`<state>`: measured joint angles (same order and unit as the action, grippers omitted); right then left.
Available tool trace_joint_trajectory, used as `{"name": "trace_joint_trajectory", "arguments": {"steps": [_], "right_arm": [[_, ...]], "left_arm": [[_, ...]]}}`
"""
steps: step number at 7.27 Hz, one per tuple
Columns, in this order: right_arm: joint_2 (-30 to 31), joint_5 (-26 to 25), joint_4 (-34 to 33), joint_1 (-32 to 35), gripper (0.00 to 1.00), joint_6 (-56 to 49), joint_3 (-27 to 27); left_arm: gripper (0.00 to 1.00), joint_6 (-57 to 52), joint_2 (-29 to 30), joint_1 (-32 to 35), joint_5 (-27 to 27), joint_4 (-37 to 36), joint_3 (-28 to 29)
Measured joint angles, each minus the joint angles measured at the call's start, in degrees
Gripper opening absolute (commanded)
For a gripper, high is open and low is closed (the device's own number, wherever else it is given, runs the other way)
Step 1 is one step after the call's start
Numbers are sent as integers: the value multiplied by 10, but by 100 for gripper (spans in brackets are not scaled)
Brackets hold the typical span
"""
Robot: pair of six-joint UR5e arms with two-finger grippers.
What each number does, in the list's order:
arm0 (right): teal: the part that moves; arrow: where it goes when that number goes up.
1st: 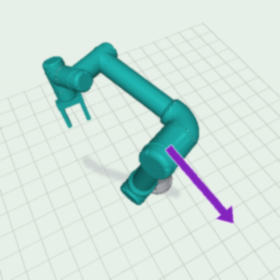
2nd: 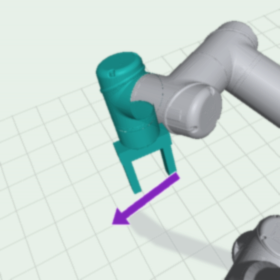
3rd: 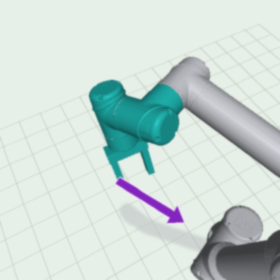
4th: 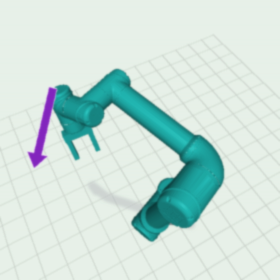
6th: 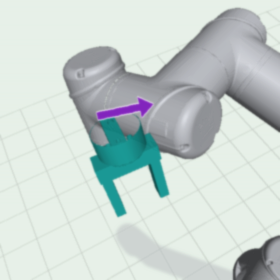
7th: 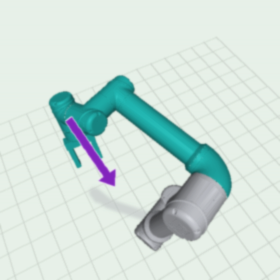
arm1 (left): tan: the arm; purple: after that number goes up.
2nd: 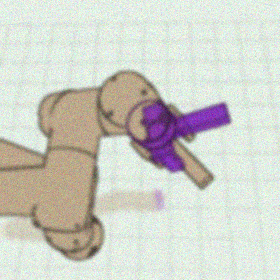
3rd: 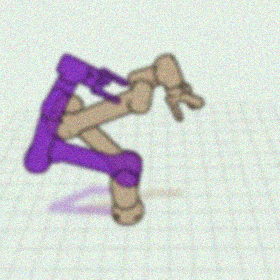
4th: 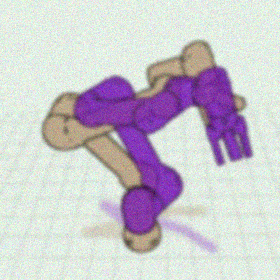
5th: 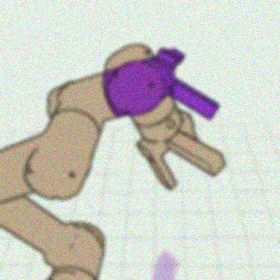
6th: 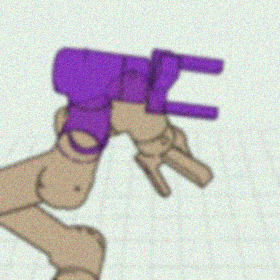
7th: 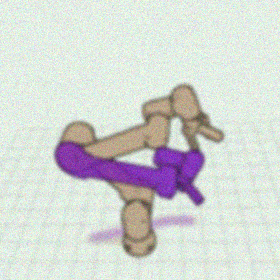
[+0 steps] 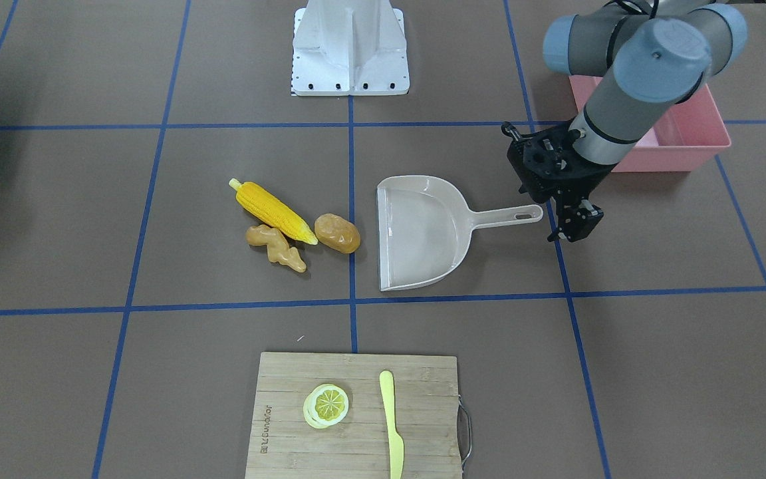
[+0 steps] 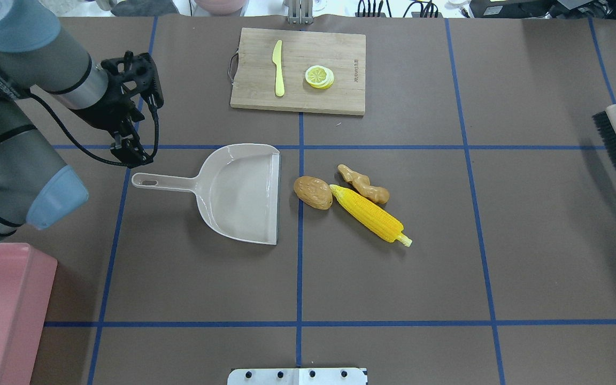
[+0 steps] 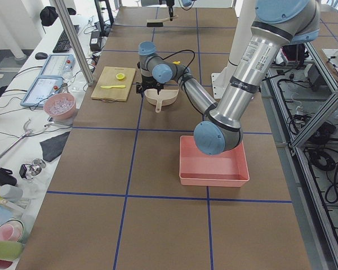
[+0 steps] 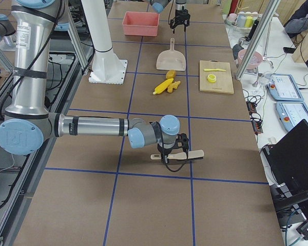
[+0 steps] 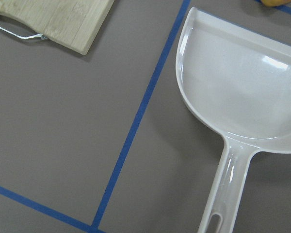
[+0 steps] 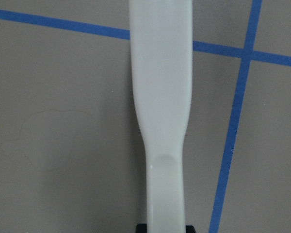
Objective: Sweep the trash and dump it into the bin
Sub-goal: 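Reach the left gripper to the white dustpan handle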
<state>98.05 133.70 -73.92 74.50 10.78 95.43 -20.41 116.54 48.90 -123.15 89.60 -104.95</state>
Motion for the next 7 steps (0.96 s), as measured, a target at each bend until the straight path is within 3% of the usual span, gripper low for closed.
{"name": "trace_joint_trajectory", "arguments": {"steps": [7], "right_arm": [[50,75,-39,71,0,-44,45]], "left_arm": [[98,-66,0,-104,90,0,31]]}}
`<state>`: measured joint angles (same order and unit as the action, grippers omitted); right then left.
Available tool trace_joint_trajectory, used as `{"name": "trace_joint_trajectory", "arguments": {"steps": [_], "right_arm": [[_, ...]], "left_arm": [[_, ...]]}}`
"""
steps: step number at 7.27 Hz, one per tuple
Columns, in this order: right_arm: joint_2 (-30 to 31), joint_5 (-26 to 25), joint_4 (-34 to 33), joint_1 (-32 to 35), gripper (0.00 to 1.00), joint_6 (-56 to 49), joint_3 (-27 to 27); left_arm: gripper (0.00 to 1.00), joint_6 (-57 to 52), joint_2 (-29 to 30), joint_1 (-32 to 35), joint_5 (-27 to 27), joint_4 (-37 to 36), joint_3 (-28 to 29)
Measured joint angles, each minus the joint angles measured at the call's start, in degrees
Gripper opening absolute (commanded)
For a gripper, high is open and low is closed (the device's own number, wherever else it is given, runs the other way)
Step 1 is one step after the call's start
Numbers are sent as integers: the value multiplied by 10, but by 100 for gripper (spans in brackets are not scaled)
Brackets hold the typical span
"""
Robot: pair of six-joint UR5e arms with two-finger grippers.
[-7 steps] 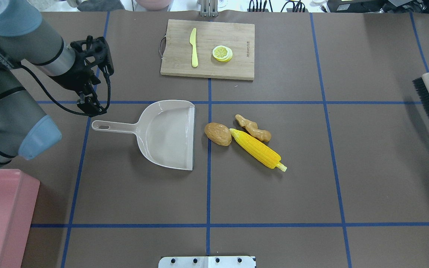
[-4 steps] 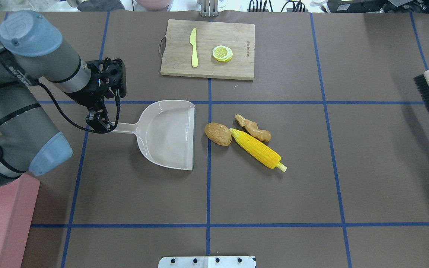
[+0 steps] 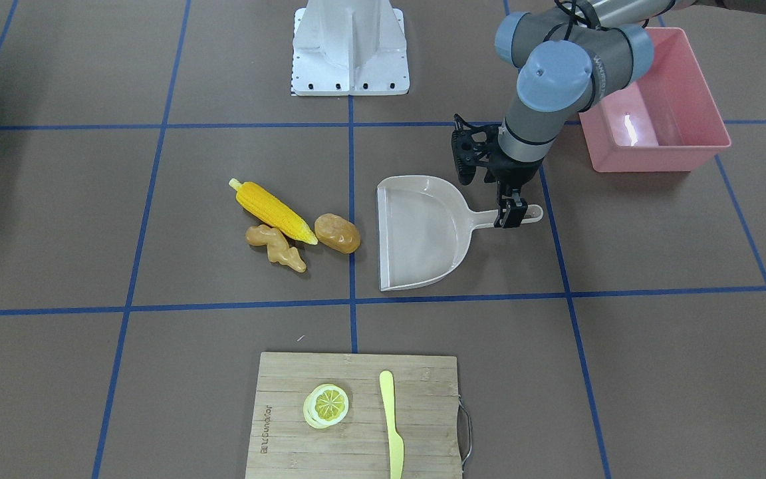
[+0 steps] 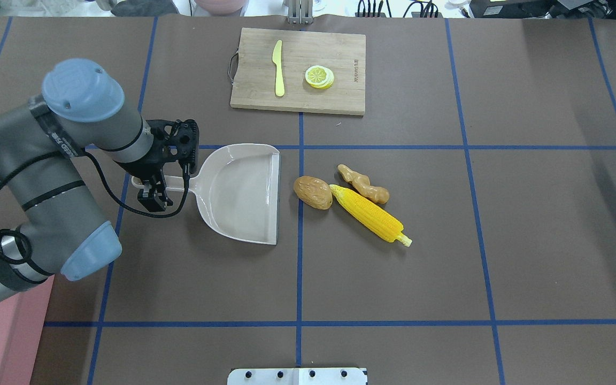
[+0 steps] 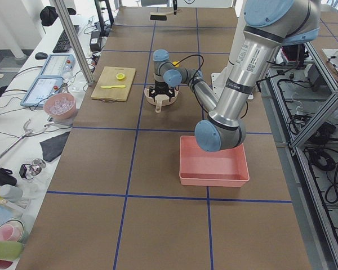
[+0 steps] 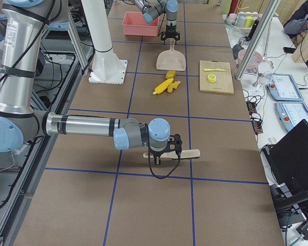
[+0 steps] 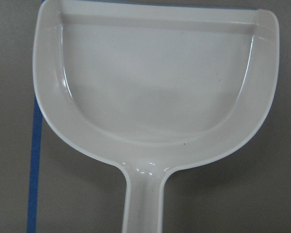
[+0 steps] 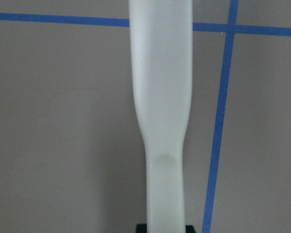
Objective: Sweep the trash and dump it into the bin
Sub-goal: 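Reach the left gripper to the white dustpan handle, then grasp the dustpan handle with the left gripper while the right brings the brush in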
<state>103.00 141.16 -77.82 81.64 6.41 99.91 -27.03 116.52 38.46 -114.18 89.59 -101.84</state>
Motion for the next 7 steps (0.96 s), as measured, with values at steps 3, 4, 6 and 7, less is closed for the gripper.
{"name": "trace_joint_trajectory", "arguments": {"steps": [3,4,6,7], "right_arm": [[2,39,-8,1,0,-88,10],[12,65,-24,3,0,-76,33],[41,117,-35,-13,0,-54,95],[58,150,-36,-25,0,-37,123]], "left_arm": [[98,-2,0,-6,5,4,27],[97,-2,-1,-6,5,5,33],[61,-2,-3,-6,5,20,49],[37,-3,-4,-5,5,34,55]]}}
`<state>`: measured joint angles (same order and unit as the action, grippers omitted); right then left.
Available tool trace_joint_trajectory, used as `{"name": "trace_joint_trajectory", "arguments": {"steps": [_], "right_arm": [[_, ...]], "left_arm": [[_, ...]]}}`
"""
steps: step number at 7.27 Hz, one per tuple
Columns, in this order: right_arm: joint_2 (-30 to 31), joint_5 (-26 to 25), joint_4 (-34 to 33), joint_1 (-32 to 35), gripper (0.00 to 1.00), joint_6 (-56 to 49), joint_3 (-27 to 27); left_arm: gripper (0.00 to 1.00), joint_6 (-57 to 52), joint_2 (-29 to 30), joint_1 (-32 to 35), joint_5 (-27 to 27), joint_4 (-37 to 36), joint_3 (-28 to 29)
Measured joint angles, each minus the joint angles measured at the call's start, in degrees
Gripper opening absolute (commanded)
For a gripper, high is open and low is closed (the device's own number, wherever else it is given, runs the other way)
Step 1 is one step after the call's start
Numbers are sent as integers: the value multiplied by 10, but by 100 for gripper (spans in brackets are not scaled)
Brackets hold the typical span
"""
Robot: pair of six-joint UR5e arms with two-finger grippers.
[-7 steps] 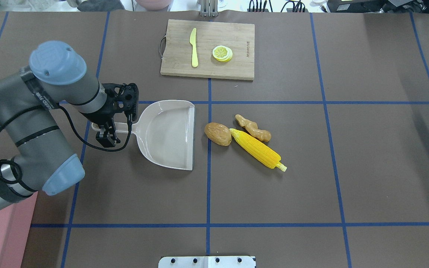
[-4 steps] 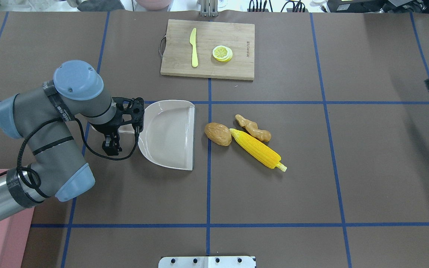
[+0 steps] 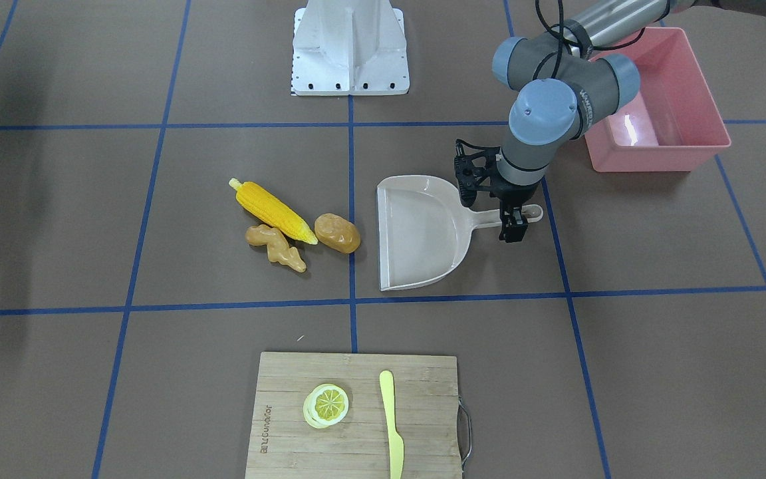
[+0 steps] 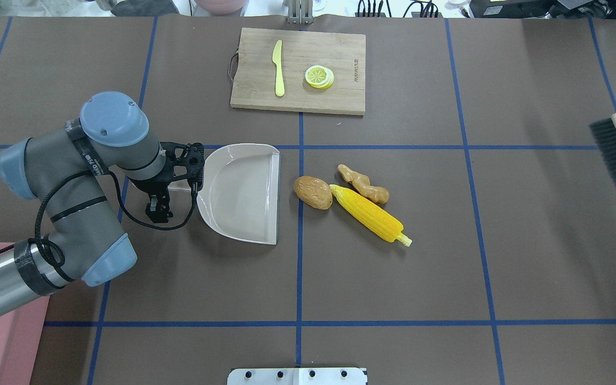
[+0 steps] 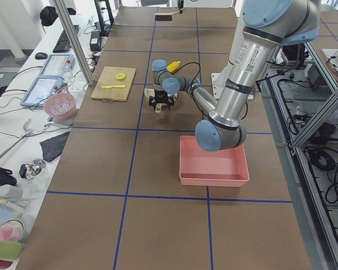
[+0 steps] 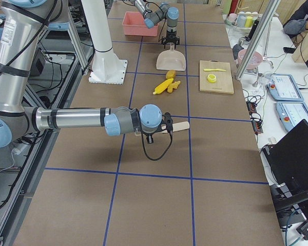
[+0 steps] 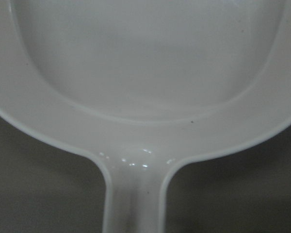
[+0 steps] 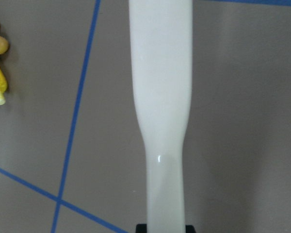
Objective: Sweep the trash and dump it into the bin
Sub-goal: 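Grasp the dustpan handle with the left gripper while the right brings the brush in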
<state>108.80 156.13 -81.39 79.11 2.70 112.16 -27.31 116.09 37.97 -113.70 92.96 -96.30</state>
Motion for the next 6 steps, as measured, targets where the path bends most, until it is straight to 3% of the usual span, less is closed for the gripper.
{"name": "trace_joint_trajectory", "arguments": {"steps": [1,2,4,6], "right_arm": [[10,21,2,-16,0,38,30],[14,30,18,-43,0,104,60],[6,3,130,-126,0,285,80],[-55,-67,213,-228,0,444,65]], "left_arm": [[18,-1,-1,1,0,7,3],[5,-1,-1,1,-1,10,4],[0,0,-1,3,-3,10,4],[0,2,1,14,-12,5,1]]}}
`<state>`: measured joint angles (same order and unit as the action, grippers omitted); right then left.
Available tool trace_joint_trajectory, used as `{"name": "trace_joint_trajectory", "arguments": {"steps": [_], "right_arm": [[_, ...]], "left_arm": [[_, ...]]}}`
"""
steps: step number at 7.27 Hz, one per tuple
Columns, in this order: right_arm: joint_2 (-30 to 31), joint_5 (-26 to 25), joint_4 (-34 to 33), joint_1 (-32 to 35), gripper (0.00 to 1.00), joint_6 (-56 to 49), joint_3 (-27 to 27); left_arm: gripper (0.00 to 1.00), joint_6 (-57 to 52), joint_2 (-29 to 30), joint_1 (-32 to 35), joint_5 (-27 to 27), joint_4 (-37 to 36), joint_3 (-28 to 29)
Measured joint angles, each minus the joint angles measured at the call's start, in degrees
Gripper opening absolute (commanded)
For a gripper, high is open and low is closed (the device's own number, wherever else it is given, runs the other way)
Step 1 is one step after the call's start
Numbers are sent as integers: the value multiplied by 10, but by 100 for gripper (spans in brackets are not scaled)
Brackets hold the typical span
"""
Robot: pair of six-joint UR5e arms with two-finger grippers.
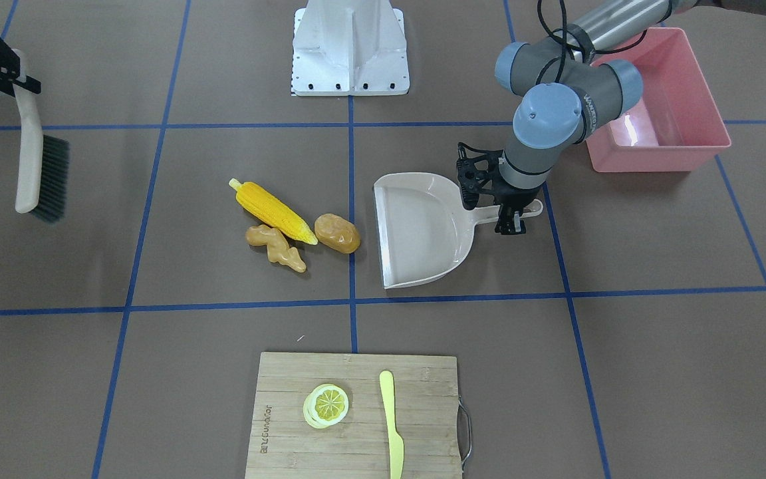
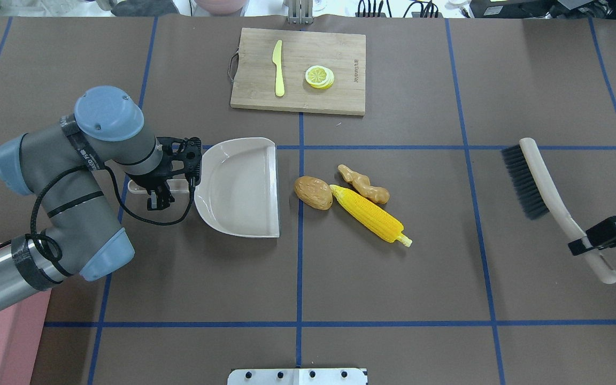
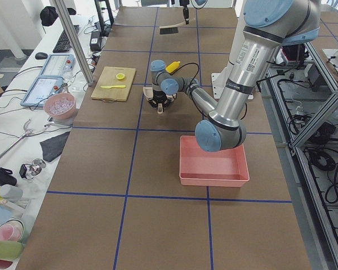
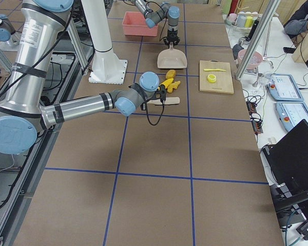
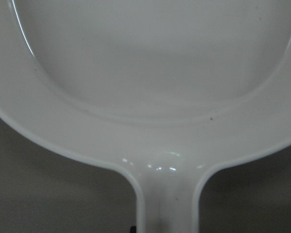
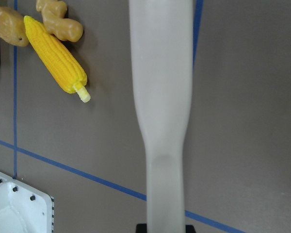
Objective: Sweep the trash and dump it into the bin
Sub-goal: 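Grasp the dustpan handle with the left gripper while the right brings the brush in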
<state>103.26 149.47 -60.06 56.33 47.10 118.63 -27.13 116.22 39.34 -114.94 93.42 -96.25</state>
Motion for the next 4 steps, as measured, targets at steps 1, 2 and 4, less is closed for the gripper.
{"name": "trace_joint_trajectory", "arguments": {"steps": [1,2,4], "right_arm": [[-38,-38,11,-45,0,47,-11],[-76,-68,15,-79,0,80,-27],[-125,-82,20,-103,0,109,-56]], "left_arm": [[0,0,2,9,-12,-11,-3],[0,-2,7,18,-21,-39,-12],[0,-6,42,22,-23,-120,-23]]}}
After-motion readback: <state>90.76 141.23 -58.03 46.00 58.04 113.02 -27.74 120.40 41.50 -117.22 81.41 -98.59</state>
